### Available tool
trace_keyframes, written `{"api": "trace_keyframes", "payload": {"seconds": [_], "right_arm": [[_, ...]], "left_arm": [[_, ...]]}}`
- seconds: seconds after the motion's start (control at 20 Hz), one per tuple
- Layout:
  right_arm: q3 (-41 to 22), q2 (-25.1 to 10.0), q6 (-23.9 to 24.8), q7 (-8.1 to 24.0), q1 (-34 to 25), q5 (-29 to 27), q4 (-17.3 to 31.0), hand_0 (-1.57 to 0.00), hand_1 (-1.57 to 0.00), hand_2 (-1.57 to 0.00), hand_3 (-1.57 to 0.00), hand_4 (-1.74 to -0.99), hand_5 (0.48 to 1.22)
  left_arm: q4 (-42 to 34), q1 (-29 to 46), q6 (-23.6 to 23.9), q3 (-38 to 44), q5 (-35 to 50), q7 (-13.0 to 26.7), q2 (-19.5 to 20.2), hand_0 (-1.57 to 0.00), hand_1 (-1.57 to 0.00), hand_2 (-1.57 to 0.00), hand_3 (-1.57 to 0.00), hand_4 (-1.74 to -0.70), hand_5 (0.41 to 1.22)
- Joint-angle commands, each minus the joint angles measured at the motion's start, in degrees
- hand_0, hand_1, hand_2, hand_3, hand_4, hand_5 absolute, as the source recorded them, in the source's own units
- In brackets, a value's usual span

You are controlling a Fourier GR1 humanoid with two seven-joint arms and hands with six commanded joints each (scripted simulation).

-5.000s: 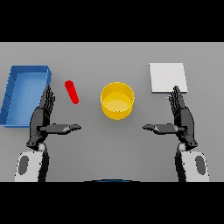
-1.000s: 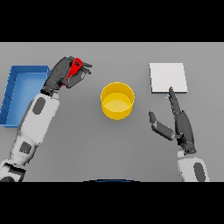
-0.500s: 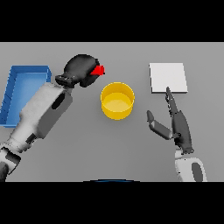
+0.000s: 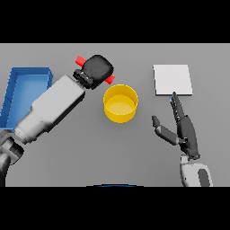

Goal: Pick up the red beaker and tilt it to pour out 1 green nut into yellow bowl. Pick up the yellow bowl and place it on the metallic measuring scale.

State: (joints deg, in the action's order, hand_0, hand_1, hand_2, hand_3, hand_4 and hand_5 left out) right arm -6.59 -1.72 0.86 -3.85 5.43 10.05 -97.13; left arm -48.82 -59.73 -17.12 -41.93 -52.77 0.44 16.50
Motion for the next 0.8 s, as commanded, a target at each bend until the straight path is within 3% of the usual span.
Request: {"api": "trace_keyframes", "payload": {"seconds": [0.0, 0.35, 0.5, 0.75], "right_arm": [[-0.04, -0.16, 0.48, -0.11, -0.46, 0.64, -0.36, 0.00, 0.00, 0.00, 0.00, -1.220, 0.624], [0.09, 0.22, 2.25, -1.04, -1.01, 2.12, 0.25, 0.00, 0.00, 0.00, 0.00, -1.185, 0.575], [0.05, -0.06, 2.49, -1.94, -0.51, 2.63, 0.04, 0.00, 0.00, 0.00, 0.00, -1.152, 0.567], [-0.42, 0.51, 2.74, -0.62, -1.42, 3.06, -0.01, 0.00, 0.00, 0.00, 0.00, -1.129, 0.566]], "left_arm": [[0.34, -0.70, -0.52, -1.30, -0.92, -1.32, -0.13, -1.57, -1.57, -1.57, -1.39, -1.72, 1.218], [4.06, -7.02, -0.27, -9.96, -9.16, -7.76, -0.25, -1.57, -1.57, -1.57, -1.53, -1.73, 1.220], [5.31, -9.17, -0.46, -13.53, -12.61, -8.64, -1.00, -1.57, -1.57, -1.57, -1.55, -1.74, 1.221], [6.60, -10.76, 1.48, -18.91, -17.63, -11.02, -1.07, -1.57, -1.57, -1.57, -1.56, -1.74, 1.221]]}}
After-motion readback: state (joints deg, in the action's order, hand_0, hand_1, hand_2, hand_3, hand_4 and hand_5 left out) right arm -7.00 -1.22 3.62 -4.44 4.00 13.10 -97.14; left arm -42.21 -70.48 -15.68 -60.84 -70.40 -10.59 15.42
